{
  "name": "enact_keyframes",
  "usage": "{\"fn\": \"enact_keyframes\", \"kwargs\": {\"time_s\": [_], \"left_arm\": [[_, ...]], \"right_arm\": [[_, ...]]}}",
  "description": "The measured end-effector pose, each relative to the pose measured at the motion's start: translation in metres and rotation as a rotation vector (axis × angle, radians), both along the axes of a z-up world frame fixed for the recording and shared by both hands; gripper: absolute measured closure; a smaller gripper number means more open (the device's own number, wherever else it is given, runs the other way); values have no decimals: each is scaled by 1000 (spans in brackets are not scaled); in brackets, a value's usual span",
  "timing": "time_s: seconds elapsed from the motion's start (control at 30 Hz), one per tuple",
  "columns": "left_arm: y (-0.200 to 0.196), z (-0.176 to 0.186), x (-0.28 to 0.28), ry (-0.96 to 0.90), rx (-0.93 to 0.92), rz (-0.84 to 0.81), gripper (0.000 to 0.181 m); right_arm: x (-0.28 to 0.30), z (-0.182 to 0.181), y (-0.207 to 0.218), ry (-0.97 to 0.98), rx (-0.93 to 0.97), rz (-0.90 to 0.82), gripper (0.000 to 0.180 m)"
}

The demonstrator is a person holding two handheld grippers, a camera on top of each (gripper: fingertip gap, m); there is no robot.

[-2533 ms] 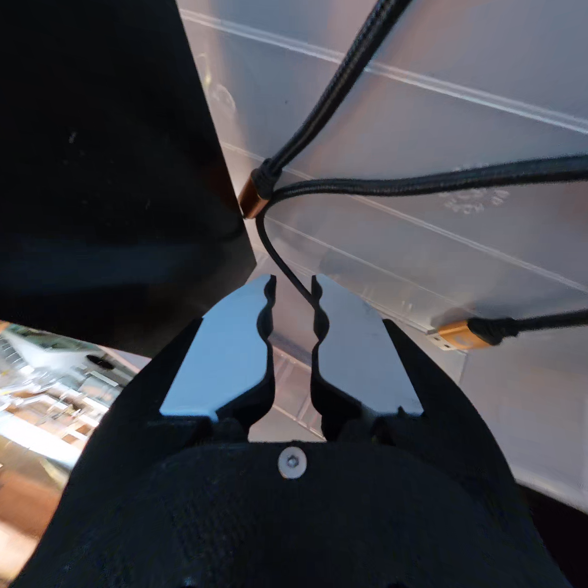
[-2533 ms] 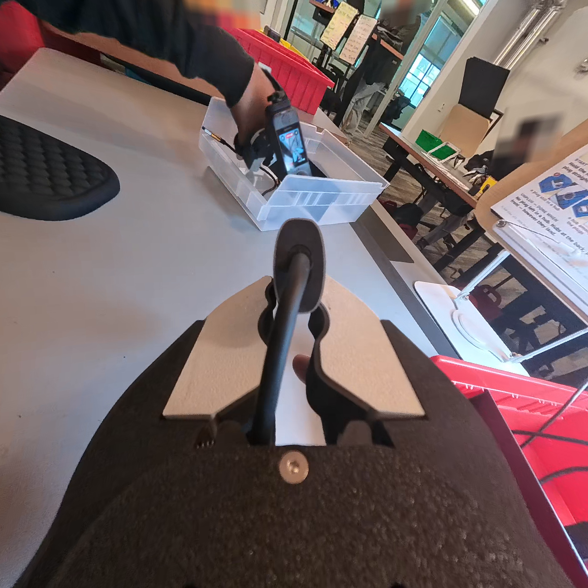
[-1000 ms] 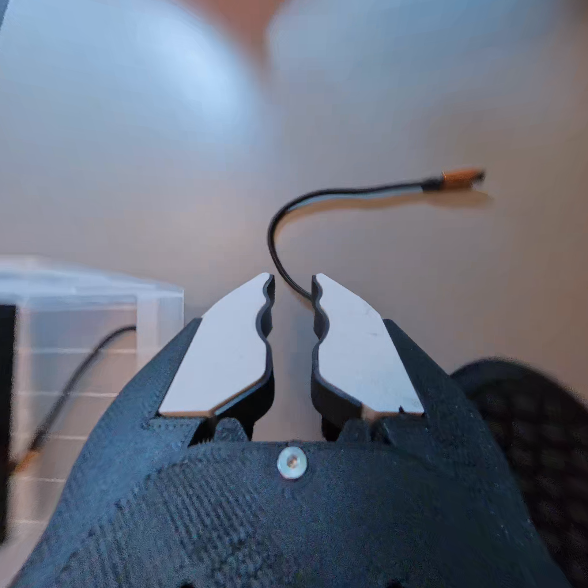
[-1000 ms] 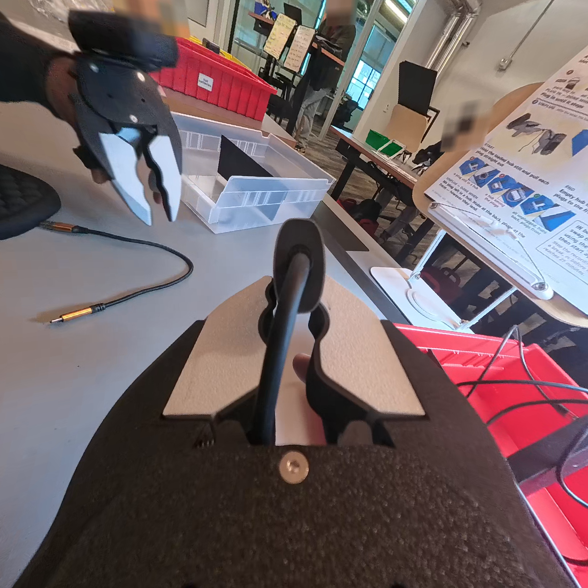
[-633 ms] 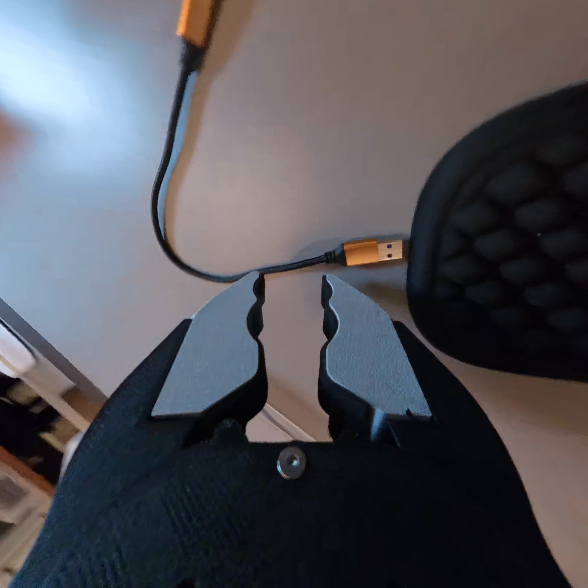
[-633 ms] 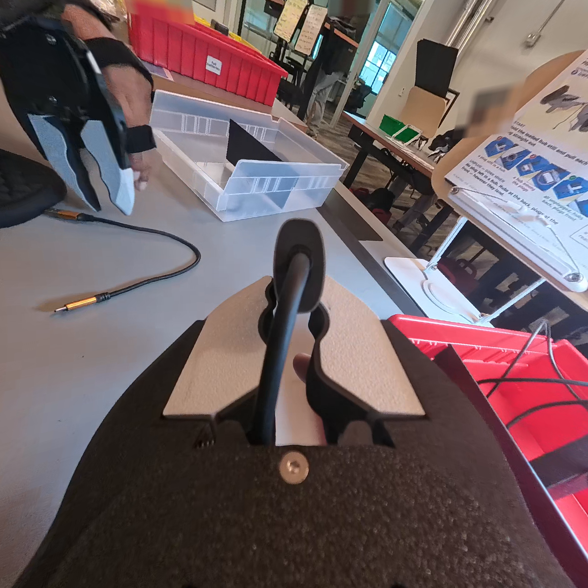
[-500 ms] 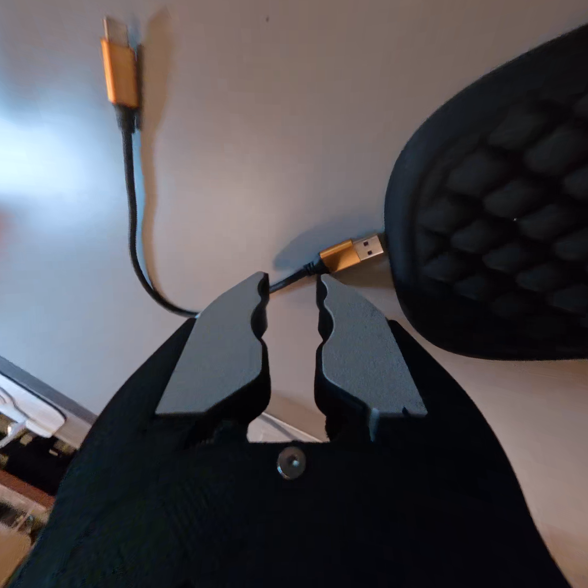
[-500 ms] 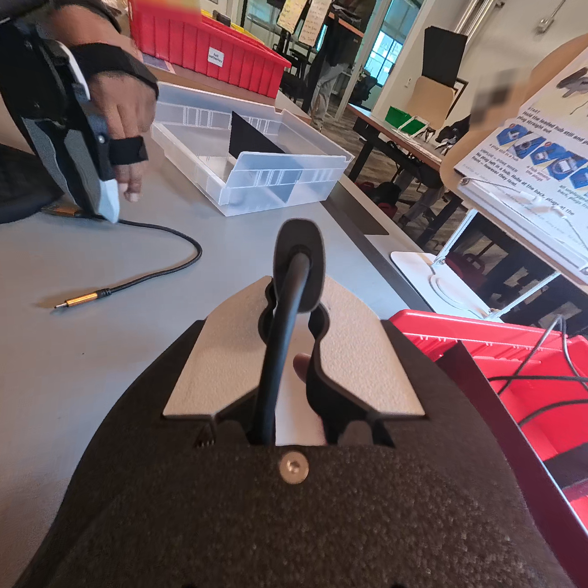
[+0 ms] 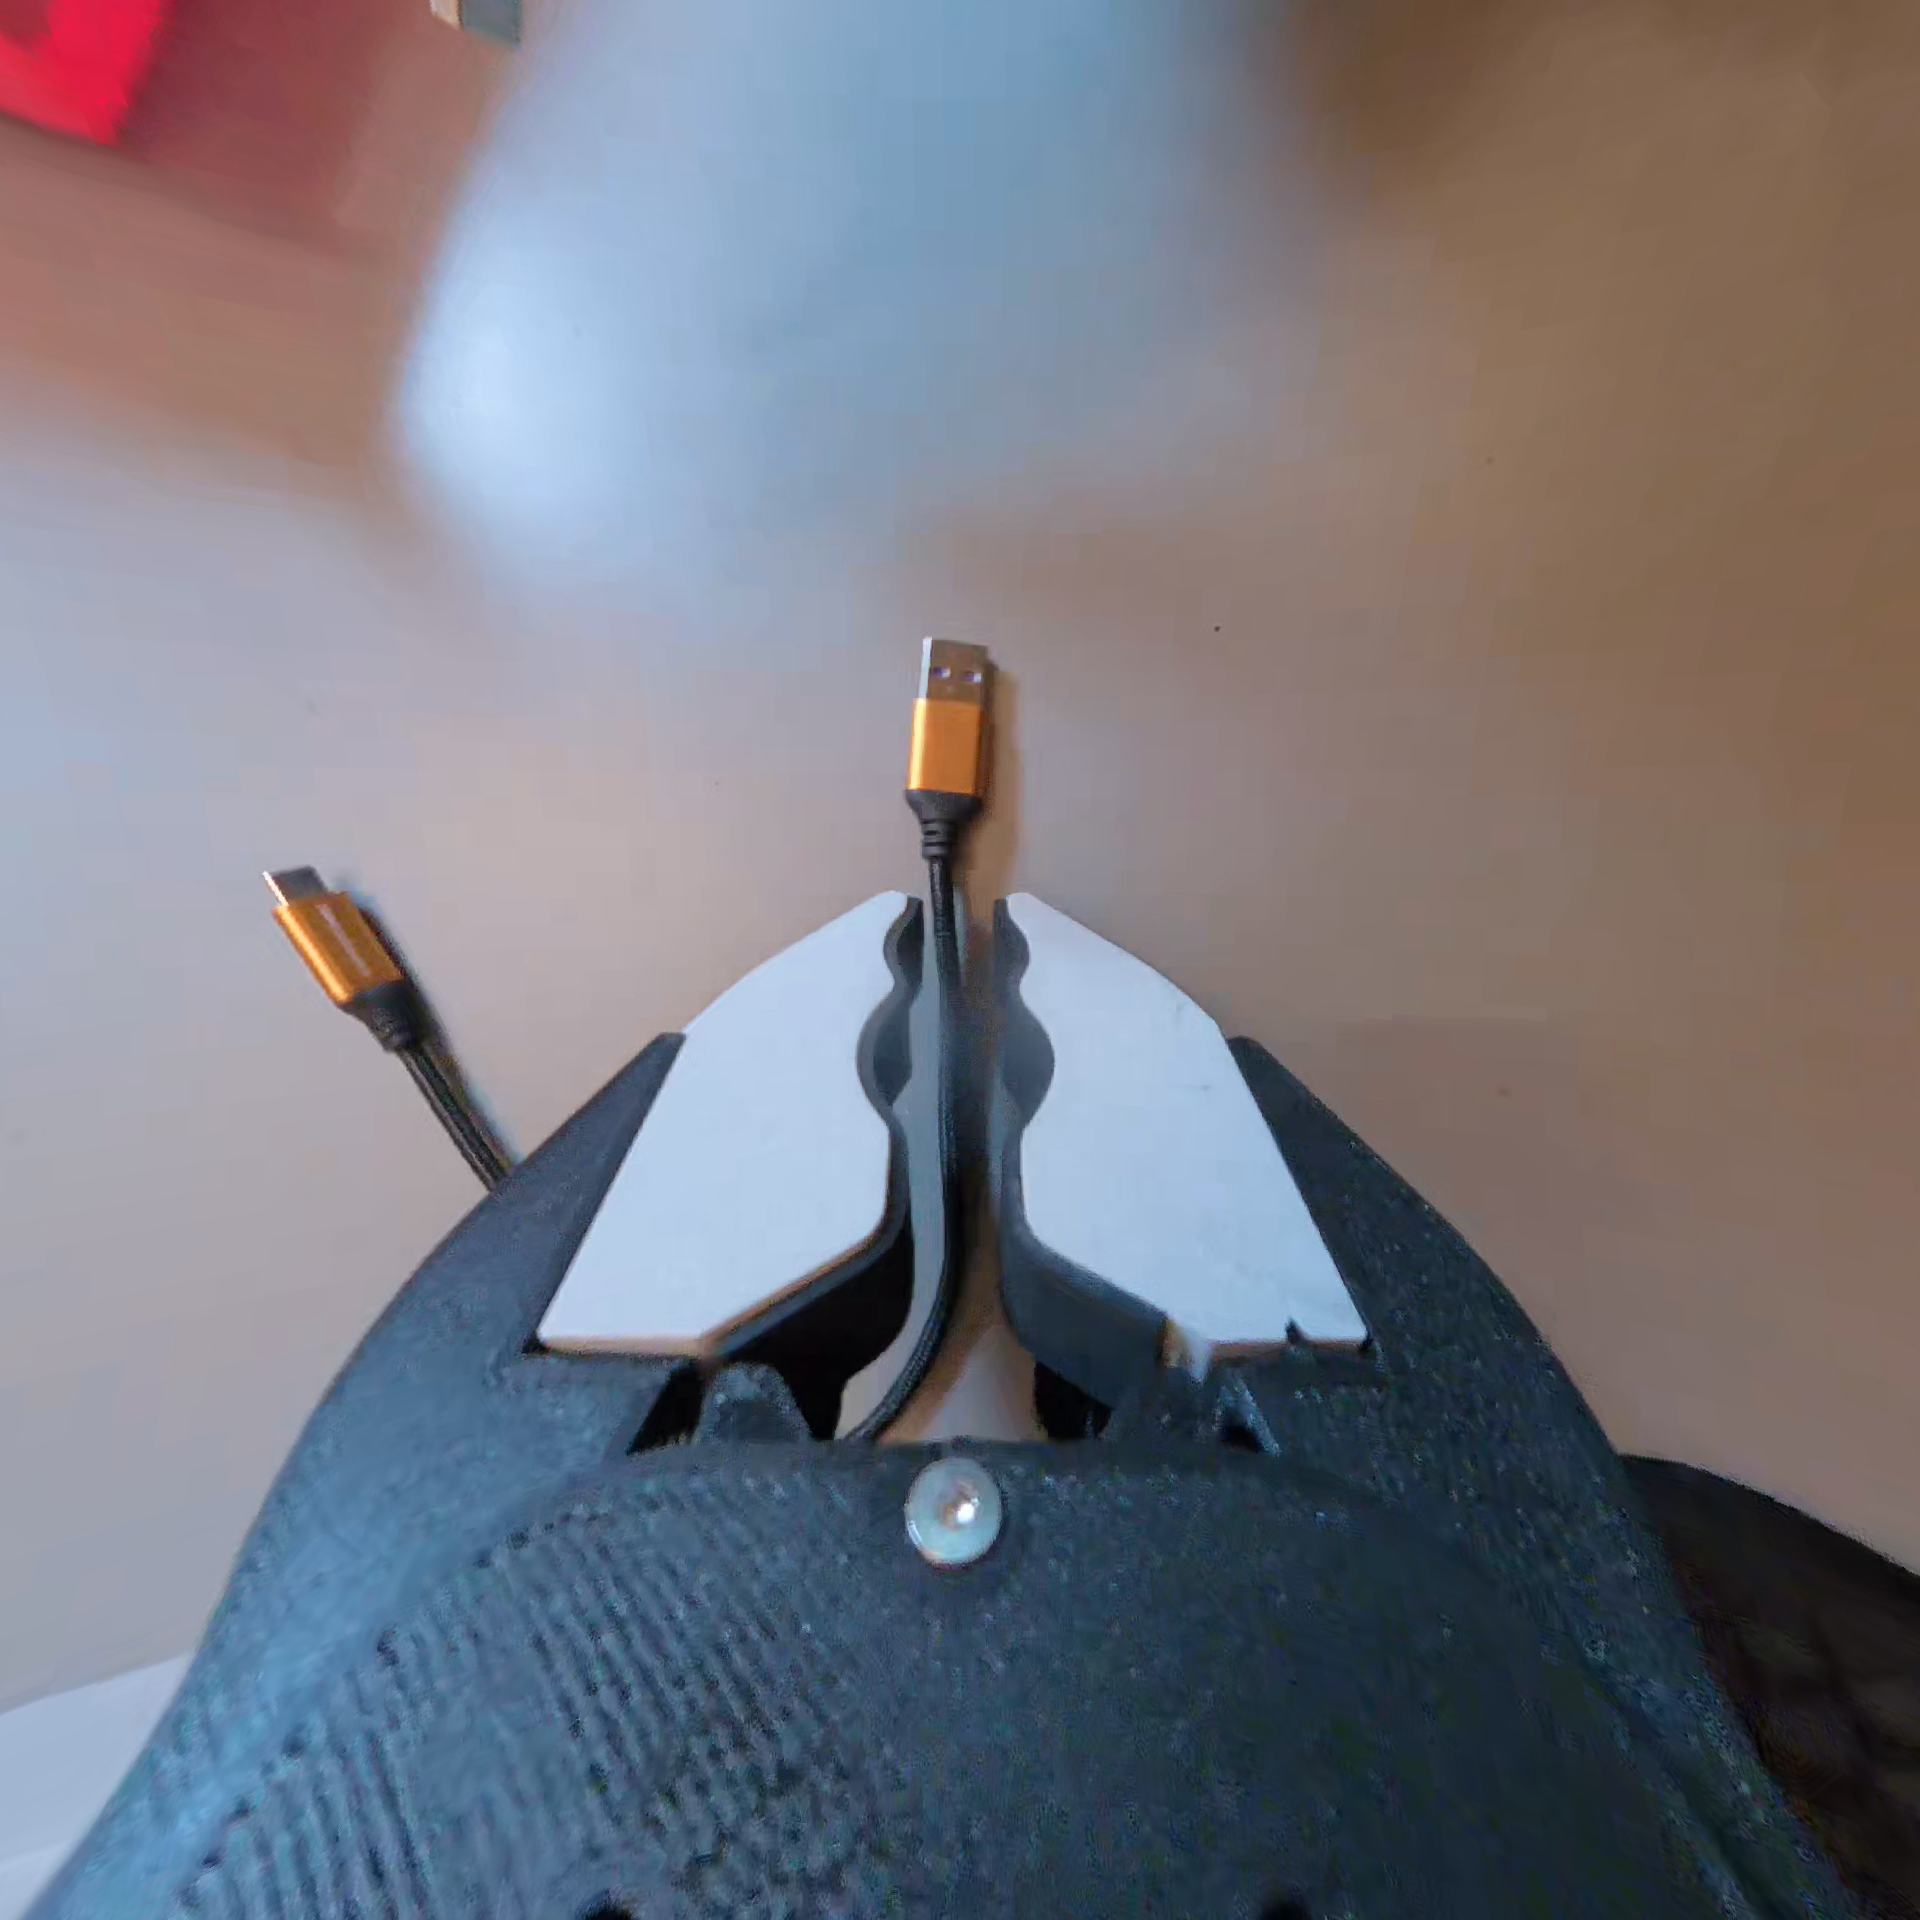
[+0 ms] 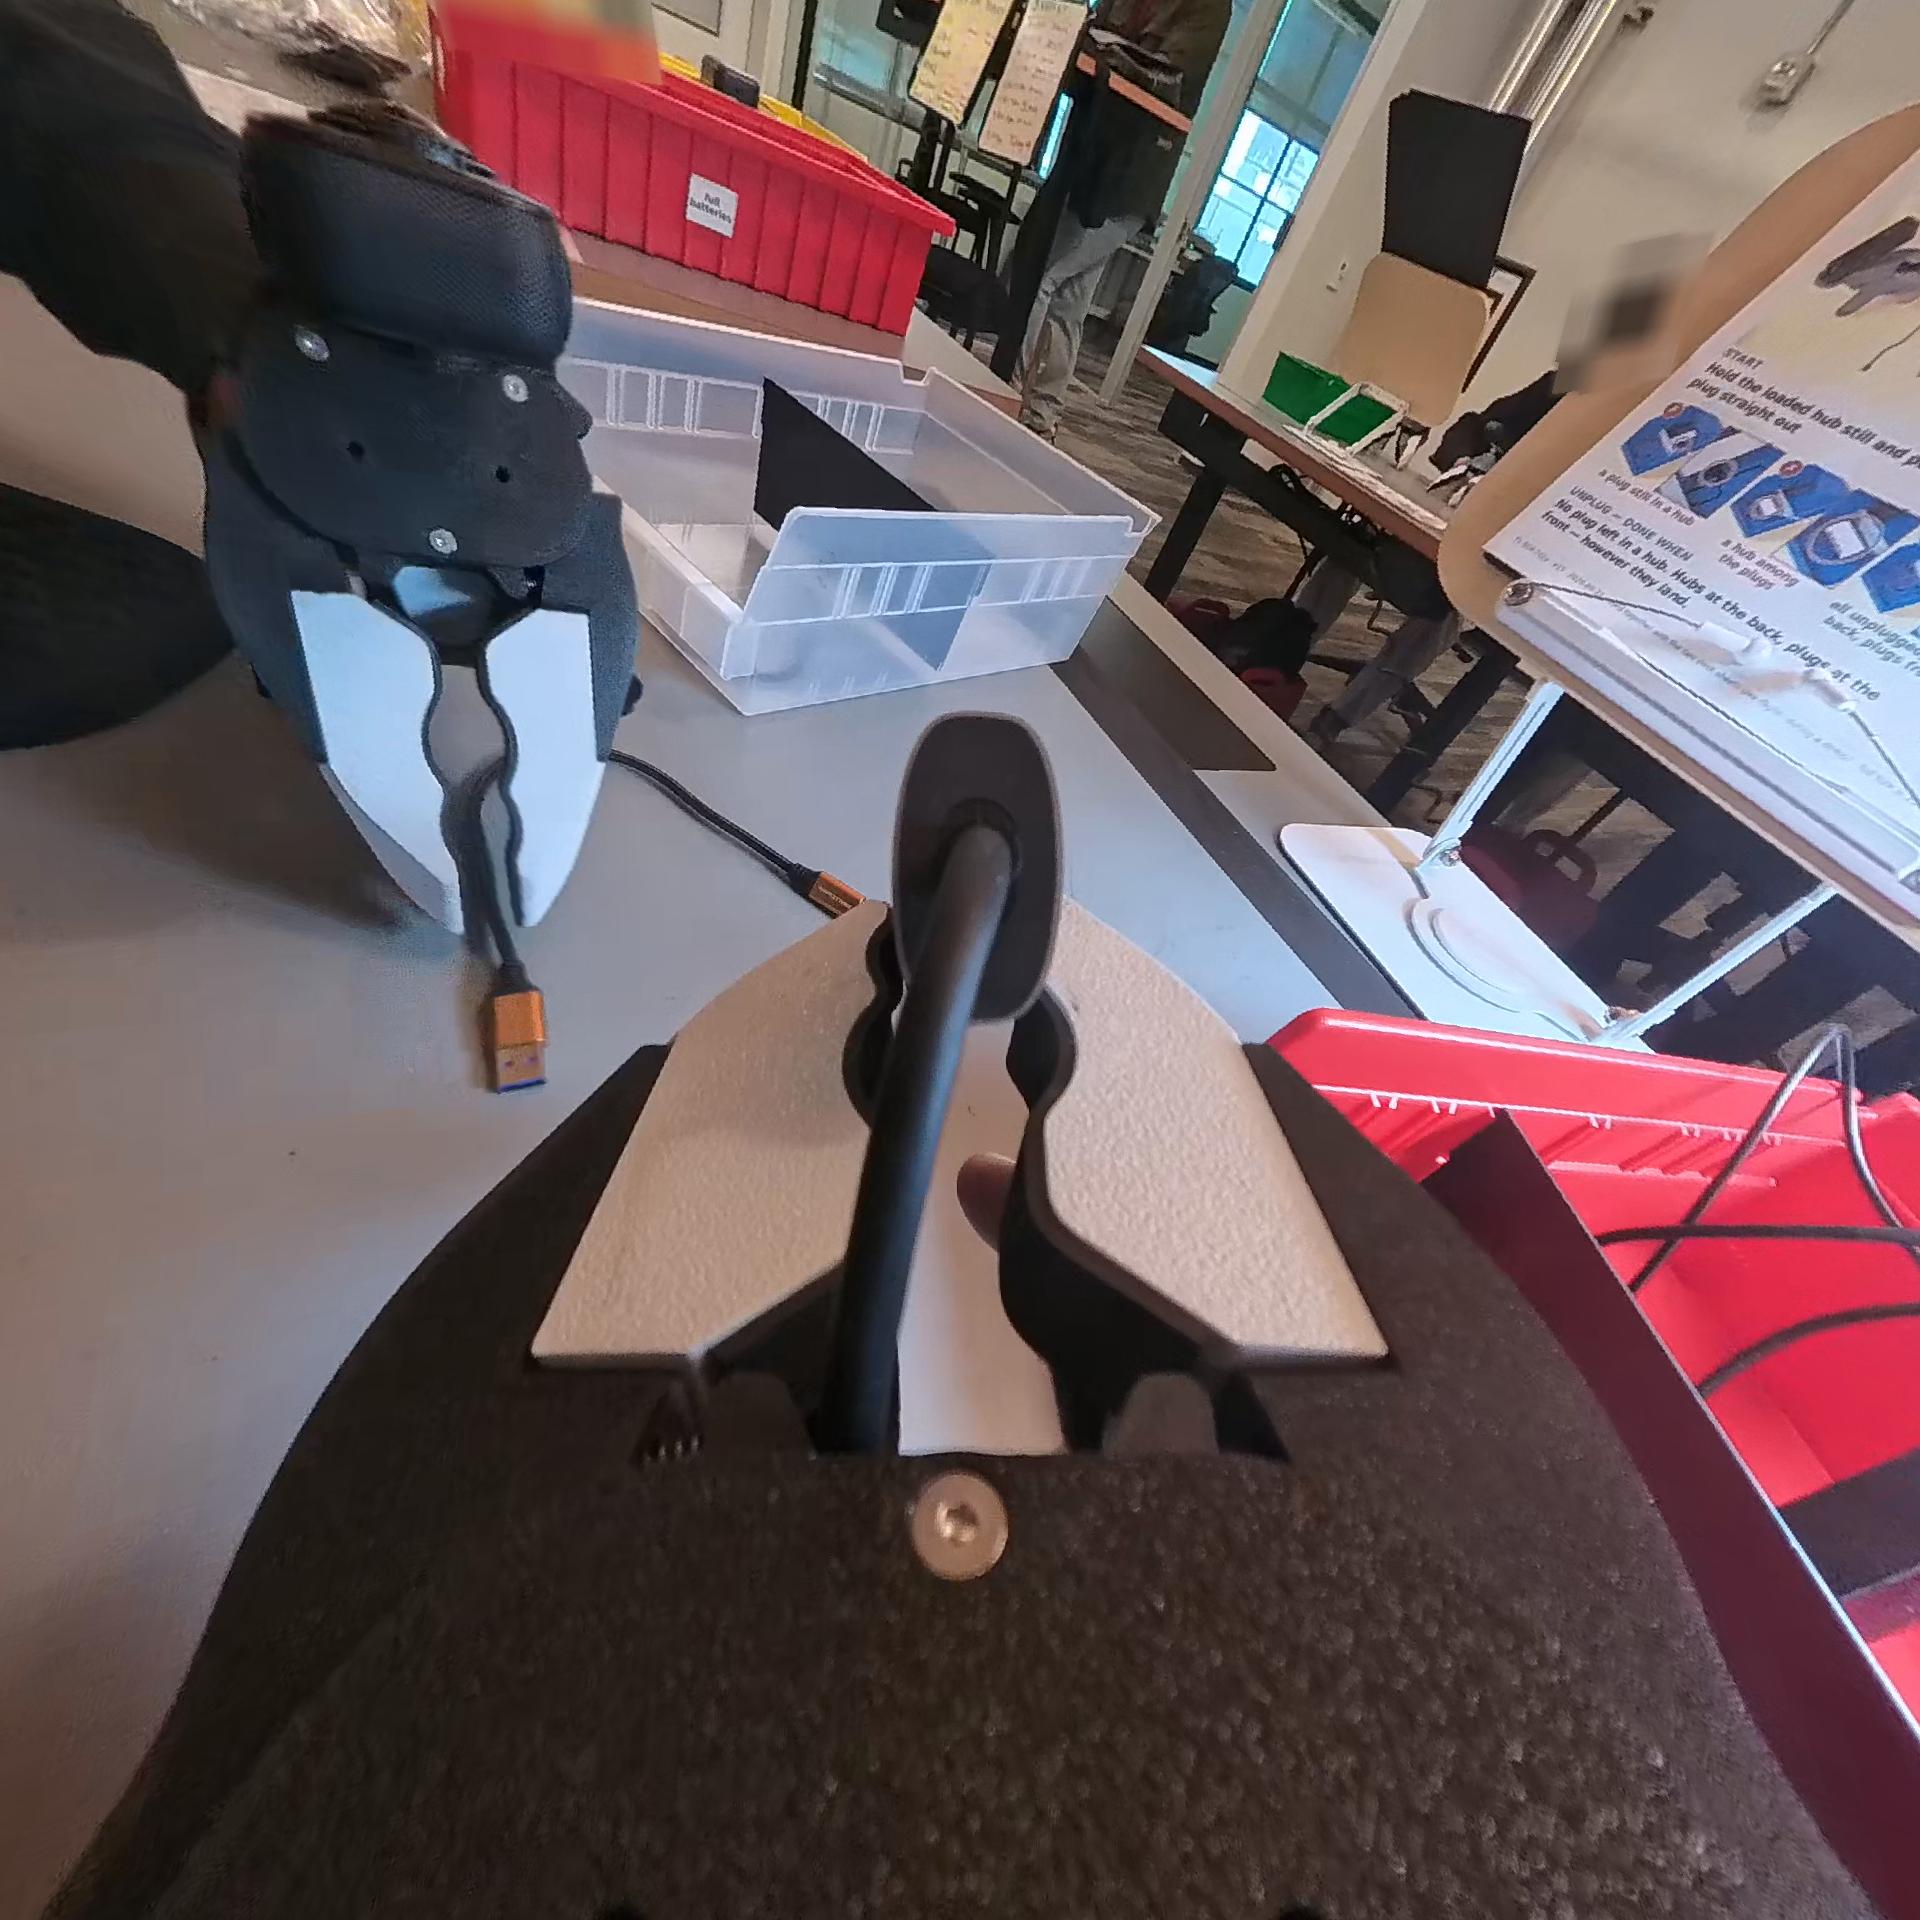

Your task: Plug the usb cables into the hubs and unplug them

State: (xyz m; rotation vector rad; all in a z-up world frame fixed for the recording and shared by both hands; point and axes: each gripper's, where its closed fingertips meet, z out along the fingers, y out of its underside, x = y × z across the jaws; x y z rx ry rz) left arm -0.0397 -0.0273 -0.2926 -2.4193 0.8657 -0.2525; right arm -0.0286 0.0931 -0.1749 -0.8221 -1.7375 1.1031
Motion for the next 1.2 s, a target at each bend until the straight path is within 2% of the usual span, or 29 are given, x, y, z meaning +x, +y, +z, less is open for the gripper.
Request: {"fn": "enact_keyframes", "kwargs": {"time_s": [0.23, 0.33, 0.37, 0.43, 0.5, 0.67, 0.73, 0.93, 1.2], "left_arm": [[15, -8, -3, 32, 4, -22, 159], [21, -10, 0, 20, 23, -29, 162], [23, -10, 1, 27, 40, -36, 171], [29, -8, 0, 43, 90, -37, 173], [33, 3, 5, -85, 122, 1, 173], [38, 62, 13, -556, 270, 67, 174], [33, 78, 14, -653, 291, 56, 174], [24, 93, 16, -779, 271, 80, 174], [21, 87, 19, -812, 155, 193, 174]], "right_arm": [[3, -4, -7, -12, 48, 36, 162], [2, -8, -8, -20, 83, 28, 162], [2, -9, -7, -21, 92, 25, 162], [1, -9, -7, -18, 112, 19, 162], [1, -9, -5, -4, 140, 5, 162], [2, -6, -7, 70, 291, -3, 162], [3, -7, -11, 97, 364, 3, 162], [4, -14, -30, 160, 548, 61, 162], [5, -23, -54, 179, 528, 150, 162]]}}
